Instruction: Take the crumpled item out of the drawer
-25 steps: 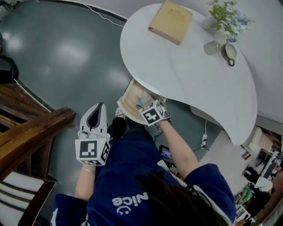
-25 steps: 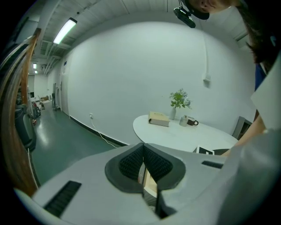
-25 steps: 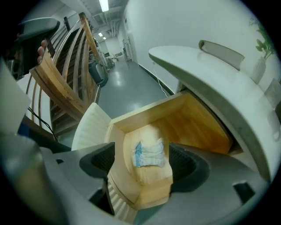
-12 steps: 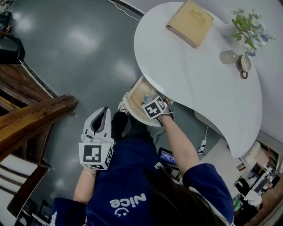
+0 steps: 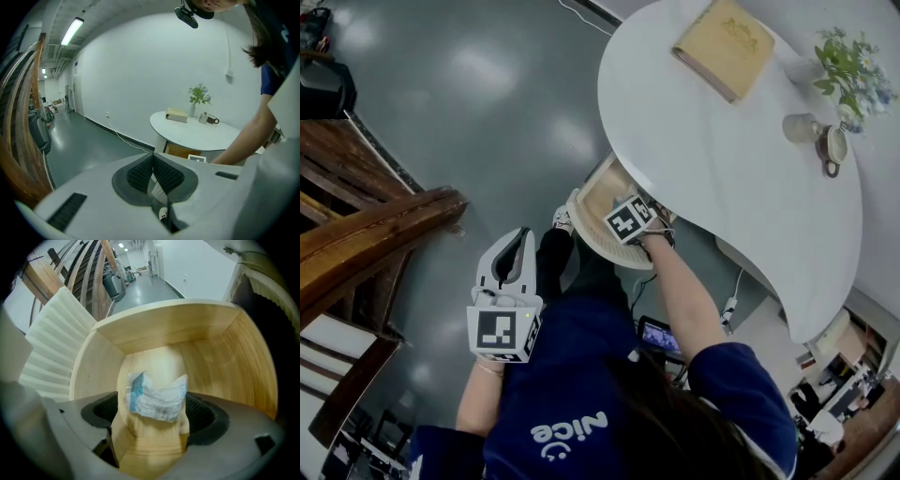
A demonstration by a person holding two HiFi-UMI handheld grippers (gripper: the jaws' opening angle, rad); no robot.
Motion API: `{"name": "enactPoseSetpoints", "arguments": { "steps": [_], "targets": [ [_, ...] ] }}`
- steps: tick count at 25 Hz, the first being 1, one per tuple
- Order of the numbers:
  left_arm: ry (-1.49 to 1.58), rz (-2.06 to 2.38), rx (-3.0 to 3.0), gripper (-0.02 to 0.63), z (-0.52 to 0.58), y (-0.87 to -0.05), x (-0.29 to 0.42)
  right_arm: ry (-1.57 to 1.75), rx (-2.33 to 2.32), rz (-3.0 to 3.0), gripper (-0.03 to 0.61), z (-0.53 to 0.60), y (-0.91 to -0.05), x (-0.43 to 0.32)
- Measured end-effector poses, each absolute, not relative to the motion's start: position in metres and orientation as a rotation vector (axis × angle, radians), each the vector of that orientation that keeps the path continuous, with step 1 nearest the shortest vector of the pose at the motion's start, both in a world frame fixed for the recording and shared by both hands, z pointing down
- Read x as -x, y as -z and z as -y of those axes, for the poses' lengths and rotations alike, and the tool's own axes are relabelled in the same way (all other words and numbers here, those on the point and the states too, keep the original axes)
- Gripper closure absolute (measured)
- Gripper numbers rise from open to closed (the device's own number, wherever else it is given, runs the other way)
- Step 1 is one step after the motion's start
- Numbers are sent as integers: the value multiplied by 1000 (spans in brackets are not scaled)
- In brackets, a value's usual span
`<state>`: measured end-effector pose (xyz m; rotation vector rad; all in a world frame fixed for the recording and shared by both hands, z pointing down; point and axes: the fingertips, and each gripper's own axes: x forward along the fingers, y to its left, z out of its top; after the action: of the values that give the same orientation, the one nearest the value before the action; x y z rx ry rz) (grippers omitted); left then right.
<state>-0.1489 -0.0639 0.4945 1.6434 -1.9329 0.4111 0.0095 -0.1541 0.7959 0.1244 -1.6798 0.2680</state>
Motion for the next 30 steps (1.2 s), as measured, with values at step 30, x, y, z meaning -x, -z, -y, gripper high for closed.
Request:
{"name": "enactPoseSetpoints", "arguments": {
  "steps": [30],
  "targets": [
    [-404,1935,-1594,609,56,-504,151,-147,-47,1560,334,146,-817,-18]
  ]
}}
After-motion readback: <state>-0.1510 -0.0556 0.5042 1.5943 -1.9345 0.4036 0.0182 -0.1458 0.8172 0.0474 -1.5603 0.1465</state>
